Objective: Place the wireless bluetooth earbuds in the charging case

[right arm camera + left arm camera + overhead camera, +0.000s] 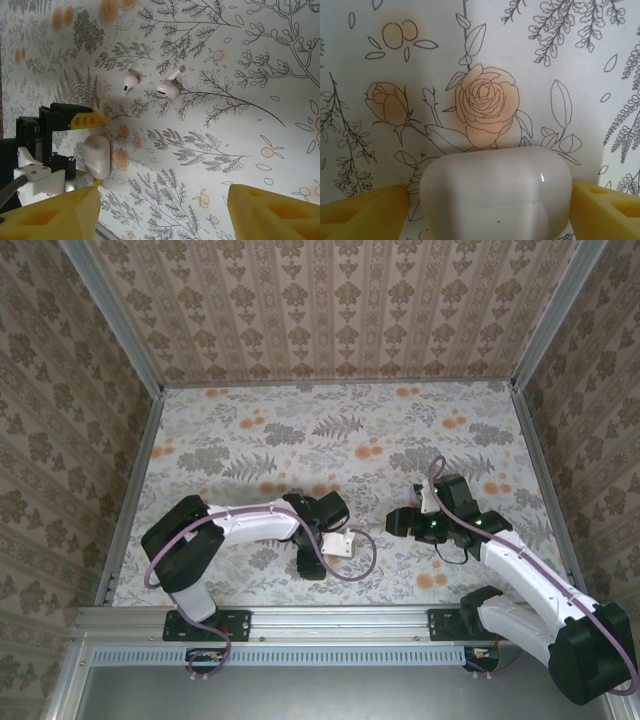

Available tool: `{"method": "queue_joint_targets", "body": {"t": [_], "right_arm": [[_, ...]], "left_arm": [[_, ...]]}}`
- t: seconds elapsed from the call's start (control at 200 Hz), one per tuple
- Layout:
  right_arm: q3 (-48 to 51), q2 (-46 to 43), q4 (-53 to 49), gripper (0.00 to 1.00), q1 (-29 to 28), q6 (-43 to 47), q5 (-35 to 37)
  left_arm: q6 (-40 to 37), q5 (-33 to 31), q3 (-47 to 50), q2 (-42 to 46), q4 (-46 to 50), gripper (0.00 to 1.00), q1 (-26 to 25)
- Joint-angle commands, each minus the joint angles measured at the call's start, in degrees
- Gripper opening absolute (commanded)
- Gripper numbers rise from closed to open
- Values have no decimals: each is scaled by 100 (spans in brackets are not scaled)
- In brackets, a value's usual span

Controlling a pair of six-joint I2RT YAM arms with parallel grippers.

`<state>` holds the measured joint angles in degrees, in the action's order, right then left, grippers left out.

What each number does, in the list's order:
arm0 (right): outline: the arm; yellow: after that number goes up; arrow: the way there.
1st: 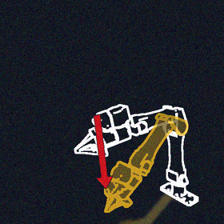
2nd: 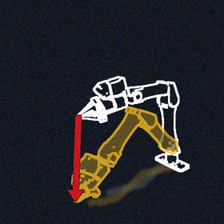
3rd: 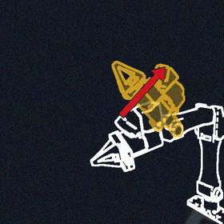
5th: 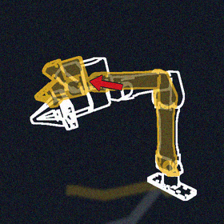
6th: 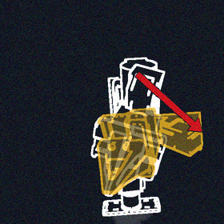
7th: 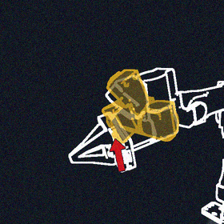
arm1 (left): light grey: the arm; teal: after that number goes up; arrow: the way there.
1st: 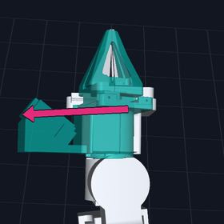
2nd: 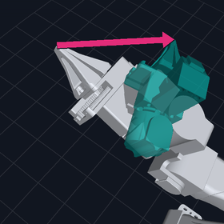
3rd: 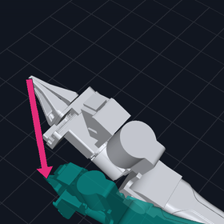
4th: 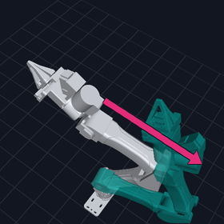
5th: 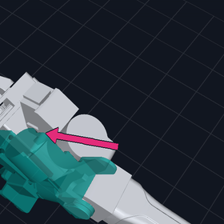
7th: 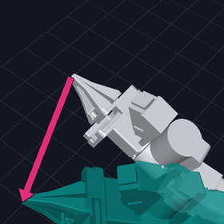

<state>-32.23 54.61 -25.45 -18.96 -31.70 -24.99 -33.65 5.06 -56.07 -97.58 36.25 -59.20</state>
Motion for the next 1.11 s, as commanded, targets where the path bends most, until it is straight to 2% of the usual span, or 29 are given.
{"method": "queue_joint_targets", "body": {"t": [0.0, 0.29, 0.42, 0.66, 0.84, 1.03, 1.1], "right_arm": [[59, -175, -19, 69, 46, 64, -120], [72, -403, -233, 68, 136, 16, -134], [128, -424, -126, 67, 151, -26, -326], [208, -420, 232, 64, 132, -277, -850], [304, -368, 823, 63, -131, -715, -1361], [565, -238, 2009, 50, -711, -1350, -1558], [612, -204, 2286, 49, -846, -1470, -1578]], "left_arm": [[-19, -159, -67, -200, -10, 80, -41], [-151, 103, 212, 421, -267, 69, -15], [-144, 313, 533, 902, -638, 62, 44], [44, 615, 1092, 1727, -1378, 57, 180], [454, 603, 1265, 2026, -2039, 55, 198], [956, 885, 1423, 2149, -2876, 53, 198], [1088, 976, 1487, 2206, -3122, 53, 197]]}}
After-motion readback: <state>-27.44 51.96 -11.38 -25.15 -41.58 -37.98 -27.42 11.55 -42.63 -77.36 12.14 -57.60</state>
